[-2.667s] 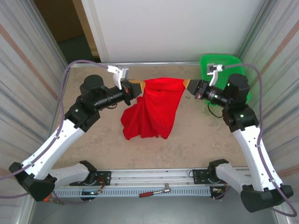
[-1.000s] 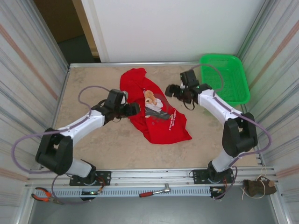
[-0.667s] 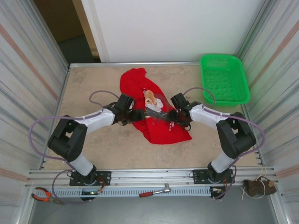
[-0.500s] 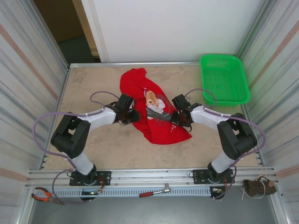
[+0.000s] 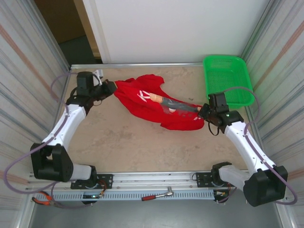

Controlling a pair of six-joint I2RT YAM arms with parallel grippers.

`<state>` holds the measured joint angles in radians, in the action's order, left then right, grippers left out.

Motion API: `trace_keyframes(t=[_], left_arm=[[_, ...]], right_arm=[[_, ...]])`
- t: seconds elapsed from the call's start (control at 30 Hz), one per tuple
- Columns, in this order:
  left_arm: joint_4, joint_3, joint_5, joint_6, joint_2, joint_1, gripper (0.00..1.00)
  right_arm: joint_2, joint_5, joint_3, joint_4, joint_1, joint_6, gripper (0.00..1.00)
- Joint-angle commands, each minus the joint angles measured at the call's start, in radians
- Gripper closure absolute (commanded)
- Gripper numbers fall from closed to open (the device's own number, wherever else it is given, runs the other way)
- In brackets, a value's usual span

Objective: Fold the inside-out t-shirt

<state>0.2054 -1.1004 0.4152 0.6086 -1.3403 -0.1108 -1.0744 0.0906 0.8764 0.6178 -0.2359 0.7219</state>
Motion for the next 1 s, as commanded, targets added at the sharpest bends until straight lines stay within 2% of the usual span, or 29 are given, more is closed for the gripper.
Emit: trace_keyframes(t=[0.0, 0.1, 0.13, 0.17, 0.2, 0.23, 0.33, 0.4, 0.5, 0.6, 0.8, 0.97], left_arm=[[-0.035, 0.021, 0.095, 0.04, 0.059, 0.049, 1.0], [-0.138, 0.076, 0.15, 0.154, 0.123, 0.066, 1.0], [-0.16, 0.084, 0.166, 0.187, 0.135, 0.061, 1.0], [-0.179, 0.087, 0.18, 0.217, 0.15, 0.047, 1.0], [-0.182, 0.087, 0.18, 0.23, 0.165, 0.022, 1.0], [-0.168, 0.081, 0.168, 0.226, 0.176, -0.006, 1.0], [-0.134, 0.062, 0.131, 0.209, 0.196, -0.096, 1.0], [-0.132, 0.059, 0.13, 0.212, 0.199, -0.136, 1.0], [-0.128, 0.061, 0.131, 0.212, 0.207, -0.165, 1.0], [-0.12, 0.061, 0.131, 0.214, 0.219, -0.176, 1.0], [-0.089, 0.052, 0.125, 0.211, 0.238, -0.19, 1.0], [-0.081, 0.063, 0.113, 0.218, 0.244, -0.2, 1.0]], right_arm=[[0.016, 0.105, -0.03, 0.088, 0.011, 0.004, 1.0], [0.002, 0.113, -0.047, 0.077, 0.03, 0.009, 1.0], [-0.008, 0.093, -0.033, 0.075, 0.035, -0.001, 0.83], [-0.022, 0.076, -0.004, 0.079, 0.03, -0.017, 0.51], [-0.029, 0.068, 0.025, 0.074, 0.012, -0.038, 0.32], [-0.032, 0.075, 0.052, 0.073, -0.018, -0.053, 0.24], [-0.045, 0.071, 0.137, 0.028, -0.154, -0.125, 0.22], [-0.072, 0.025, 0.178, -0.042, -0.265, -0.187, 0.22], [-0.156, -0.062, 0.235, -0.142, -0.386, -0.263, 0.2], [-0.265, -0.103, 0.292, -0.228, -0.474, -0.304, 0.13], [-0.482, -0.181, 0.391, -0.353, -0.547, -0.286, 0.12], [-0.608, -0.205, 0.439, -0.412, -0.556, -0.247, 0.17]])
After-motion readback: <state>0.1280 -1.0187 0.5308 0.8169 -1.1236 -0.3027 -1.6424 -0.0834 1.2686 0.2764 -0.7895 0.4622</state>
